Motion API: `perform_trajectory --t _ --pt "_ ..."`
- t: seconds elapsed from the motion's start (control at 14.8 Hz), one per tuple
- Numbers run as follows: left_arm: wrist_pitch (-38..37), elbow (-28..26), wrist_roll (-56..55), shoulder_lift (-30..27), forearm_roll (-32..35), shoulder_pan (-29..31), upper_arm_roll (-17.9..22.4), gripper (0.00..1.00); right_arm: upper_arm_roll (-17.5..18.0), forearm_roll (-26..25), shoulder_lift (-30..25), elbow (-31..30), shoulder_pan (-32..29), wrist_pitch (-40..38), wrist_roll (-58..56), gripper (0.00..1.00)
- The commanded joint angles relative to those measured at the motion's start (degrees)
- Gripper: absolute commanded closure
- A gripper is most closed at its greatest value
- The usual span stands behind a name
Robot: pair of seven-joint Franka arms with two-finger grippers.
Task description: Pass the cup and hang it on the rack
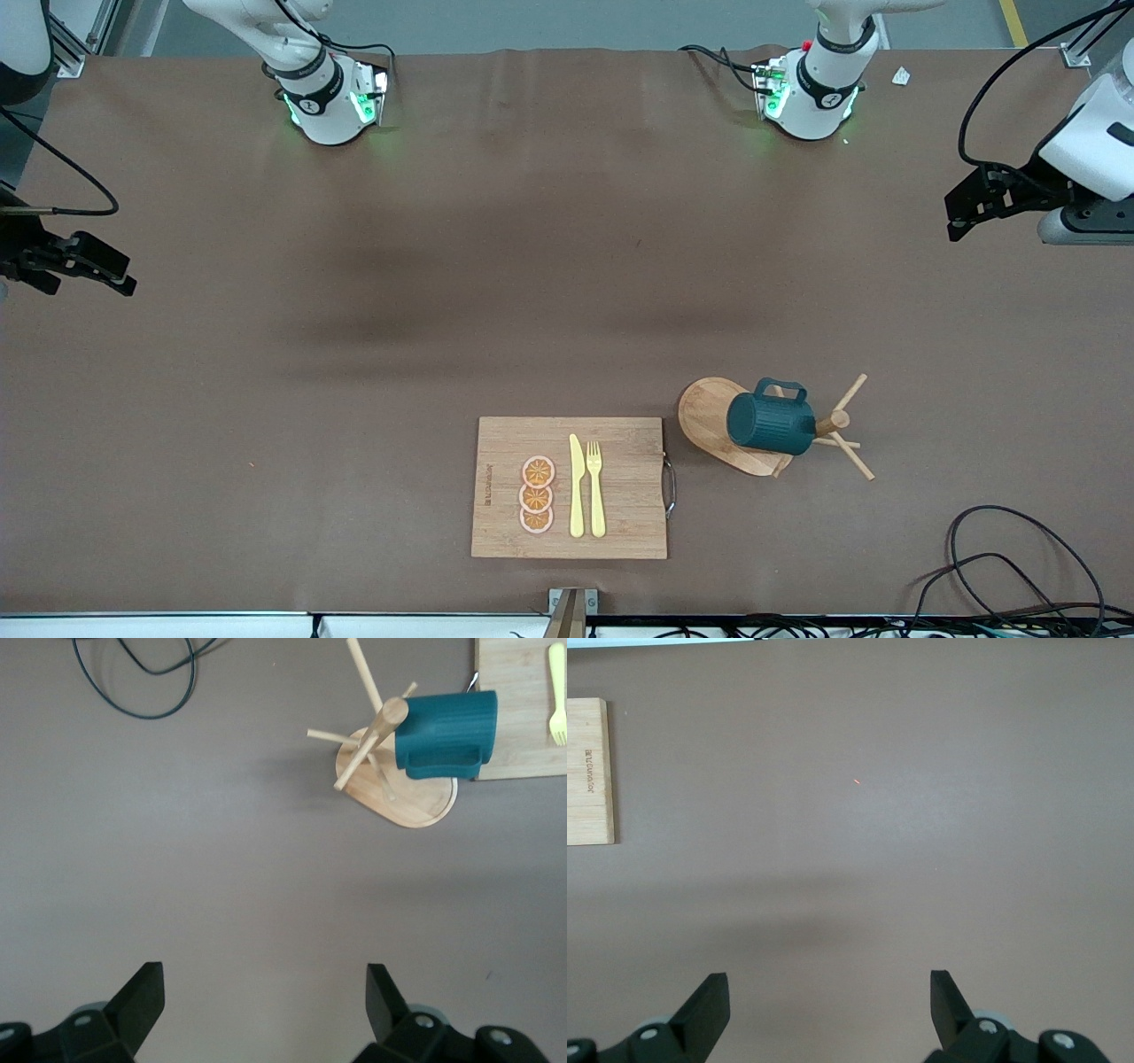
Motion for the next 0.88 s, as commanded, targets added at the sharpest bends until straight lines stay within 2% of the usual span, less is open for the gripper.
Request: perform_trajectory --t 0.0,0.14,0.41,0.68,0.81 --pt "-0.82 -1.53 0.43 -2.02 -0.72 -0.15 0.62 0.0 0.08 0.63 -0.41 -0.32 -0.42 -0.2 -0.75 0.0" --pt "-0.82 -2.58 0.52 -3.5 -1.68 -0.32 1.15 0.0 0.08 0.63 -0.41 -0.32 -0.42 -0.12 -0.75 0.0" --pt "1.81 -8.64 0.95 -7.73 -2.92 -0.15 2.2 0.0 0.08 0.63 -0.41 -0.49 -0.42 -0.2 -0.75 0.0" --pt "5.59 -8.74 1.75 -7.82 -2.92 -0.15 2.2 0.0 0.08 0.63 -0.41 -0.4 -0.51 -0.2 -0.75 0.0" --pt "5.59 -8.65 2.01 -7.64 -5.2 -0.15 2.29 0.0 0.08 0.63 -0.41 -0.4 -0.51 -0.2 -0.75 0.0"
